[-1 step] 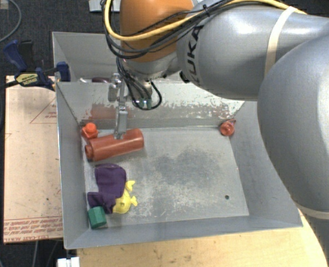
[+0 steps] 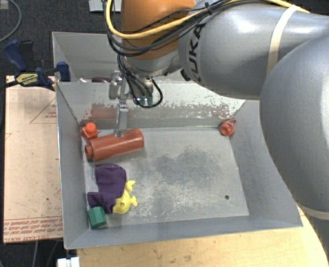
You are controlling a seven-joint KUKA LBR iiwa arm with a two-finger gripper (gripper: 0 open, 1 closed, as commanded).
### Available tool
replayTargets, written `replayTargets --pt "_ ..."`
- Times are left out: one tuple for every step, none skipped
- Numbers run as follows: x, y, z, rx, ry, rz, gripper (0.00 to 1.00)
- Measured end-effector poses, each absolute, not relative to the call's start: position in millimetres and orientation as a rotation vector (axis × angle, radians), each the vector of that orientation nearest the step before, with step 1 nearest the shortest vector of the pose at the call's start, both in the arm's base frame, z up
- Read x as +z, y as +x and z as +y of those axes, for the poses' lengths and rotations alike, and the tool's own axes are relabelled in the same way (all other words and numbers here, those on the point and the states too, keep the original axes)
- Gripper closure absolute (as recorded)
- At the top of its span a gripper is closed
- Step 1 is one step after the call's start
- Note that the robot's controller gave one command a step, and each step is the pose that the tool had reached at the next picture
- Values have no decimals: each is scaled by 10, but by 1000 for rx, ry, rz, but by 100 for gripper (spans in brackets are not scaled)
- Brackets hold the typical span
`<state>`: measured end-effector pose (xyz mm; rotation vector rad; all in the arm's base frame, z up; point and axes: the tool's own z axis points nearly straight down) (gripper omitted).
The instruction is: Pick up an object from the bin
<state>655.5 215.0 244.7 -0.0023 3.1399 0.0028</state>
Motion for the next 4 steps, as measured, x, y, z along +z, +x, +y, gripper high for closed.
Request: replayTargets --pt "1880 6478 2022 4 -122 3135 0" --pt "1600 6327 1755 3 -429 3110 0" --pt "1405 6301 1732 6 -248 3126 0" --pt "895 6370 1761 5 -536 3085 0"
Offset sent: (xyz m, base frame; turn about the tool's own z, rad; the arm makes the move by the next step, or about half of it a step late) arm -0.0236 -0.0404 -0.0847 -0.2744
